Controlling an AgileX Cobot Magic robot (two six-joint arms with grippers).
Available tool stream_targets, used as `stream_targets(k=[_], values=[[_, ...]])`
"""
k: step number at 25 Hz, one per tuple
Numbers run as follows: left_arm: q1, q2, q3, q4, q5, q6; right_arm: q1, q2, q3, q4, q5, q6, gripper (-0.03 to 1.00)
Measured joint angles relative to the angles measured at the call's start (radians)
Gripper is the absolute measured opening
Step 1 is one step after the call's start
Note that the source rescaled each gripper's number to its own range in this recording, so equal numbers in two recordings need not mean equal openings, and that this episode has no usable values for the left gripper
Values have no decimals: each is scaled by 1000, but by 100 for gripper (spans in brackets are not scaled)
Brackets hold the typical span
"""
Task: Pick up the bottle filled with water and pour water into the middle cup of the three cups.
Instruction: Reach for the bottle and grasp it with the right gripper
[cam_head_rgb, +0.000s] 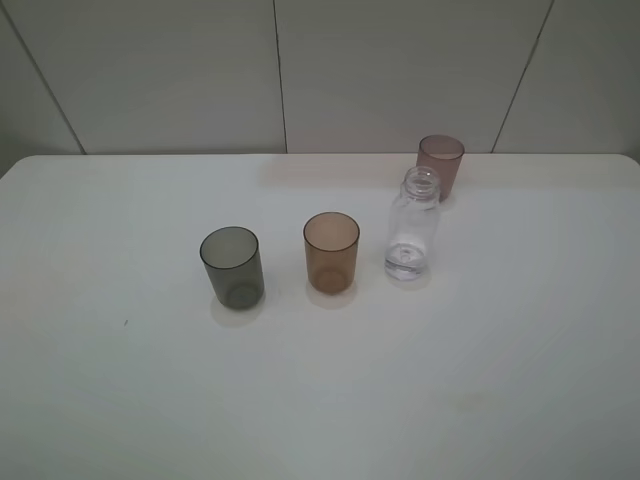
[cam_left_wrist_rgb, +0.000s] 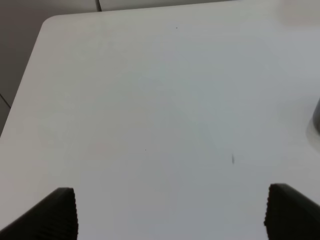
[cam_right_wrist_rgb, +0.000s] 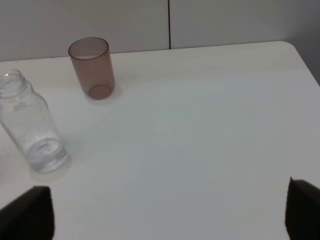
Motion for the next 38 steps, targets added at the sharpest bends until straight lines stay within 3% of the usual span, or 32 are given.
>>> stream_targets(k=[34,38], values=[[0,0,0,0,0,0,0,0,0,0,0,0,100],[0,0,0,0,0,0,0,62,0,35,0,0,100]])
